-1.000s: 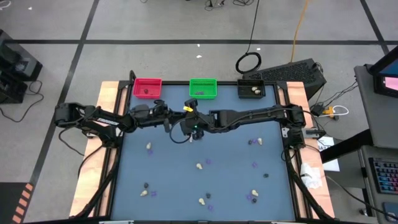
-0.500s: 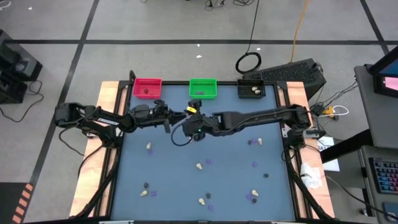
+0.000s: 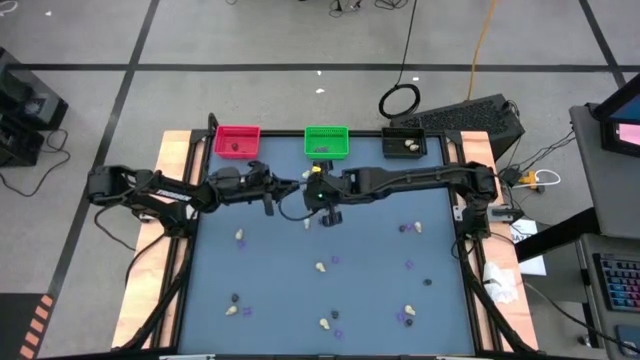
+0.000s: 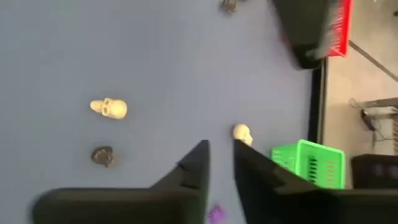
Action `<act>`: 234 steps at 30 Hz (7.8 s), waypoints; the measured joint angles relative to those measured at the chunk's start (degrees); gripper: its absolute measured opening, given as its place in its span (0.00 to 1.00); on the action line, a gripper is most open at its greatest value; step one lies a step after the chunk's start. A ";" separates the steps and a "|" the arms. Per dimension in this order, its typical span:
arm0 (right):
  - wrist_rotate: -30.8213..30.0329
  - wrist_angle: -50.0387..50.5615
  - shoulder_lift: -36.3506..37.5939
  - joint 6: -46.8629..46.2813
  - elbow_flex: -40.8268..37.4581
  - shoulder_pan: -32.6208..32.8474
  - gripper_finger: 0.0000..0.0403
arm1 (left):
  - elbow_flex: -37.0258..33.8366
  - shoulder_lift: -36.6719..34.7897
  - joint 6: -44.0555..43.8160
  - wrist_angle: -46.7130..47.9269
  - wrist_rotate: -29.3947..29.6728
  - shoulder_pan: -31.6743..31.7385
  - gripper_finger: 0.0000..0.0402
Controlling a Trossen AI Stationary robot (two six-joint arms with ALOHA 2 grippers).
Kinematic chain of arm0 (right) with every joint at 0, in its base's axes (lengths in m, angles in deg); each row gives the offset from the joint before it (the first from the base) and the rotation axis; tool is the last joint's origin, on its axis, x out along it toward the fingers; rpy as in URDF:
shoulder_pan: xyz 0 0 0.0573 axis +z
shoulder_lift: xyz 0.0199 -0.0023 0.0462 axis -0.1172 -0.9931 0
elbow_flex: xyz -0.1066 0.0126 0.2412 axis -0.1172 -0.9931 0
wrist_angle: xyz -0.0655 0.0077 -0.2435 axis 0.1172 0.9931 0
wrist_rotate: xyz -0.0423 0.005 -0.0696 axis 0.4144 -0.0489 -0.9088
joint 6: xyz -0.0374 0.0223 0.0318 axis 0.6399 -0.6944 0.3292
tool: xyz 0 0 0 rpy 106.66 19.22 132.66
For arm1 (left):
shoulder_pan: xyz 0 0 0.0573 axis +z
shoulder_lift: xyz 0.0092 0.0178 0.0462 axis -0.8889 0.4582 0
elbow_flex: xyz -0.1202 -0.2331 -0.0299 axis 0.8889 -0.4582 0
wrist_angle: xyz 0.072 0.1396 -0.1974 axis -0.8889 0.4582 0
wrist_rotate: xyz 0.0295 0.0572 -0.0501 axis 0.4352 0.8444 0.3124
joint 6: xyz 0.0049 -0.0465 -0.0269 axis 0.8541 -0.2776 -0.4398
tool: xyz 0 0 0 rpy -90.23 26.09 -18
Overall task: Sort Halloween decoration
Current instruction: Put the black skull toy into the red bin, then put the purple spider toy into the green bin, then put the white skull toy into the black bin
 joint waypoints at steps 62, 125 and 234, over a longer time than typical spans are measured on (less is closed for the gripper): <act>10.58 -53.20 21.14 -10.67 -50.81 -10.80 0.00 | 44.37 24.02 32.02 96.54 2.07 46.82 0.13; 24.90 -45.92 -2.73 -28.66 -36.03 -24.49 0.16 | 14.23 1.10 24.48 27.49 -1.42 28.93 0.27; 21.62 -12.65 -8.43 -7.18 -1.67 -34.70 0.05 | 13.62 1.58 30.49 36.03 -1.30 19.88 0.27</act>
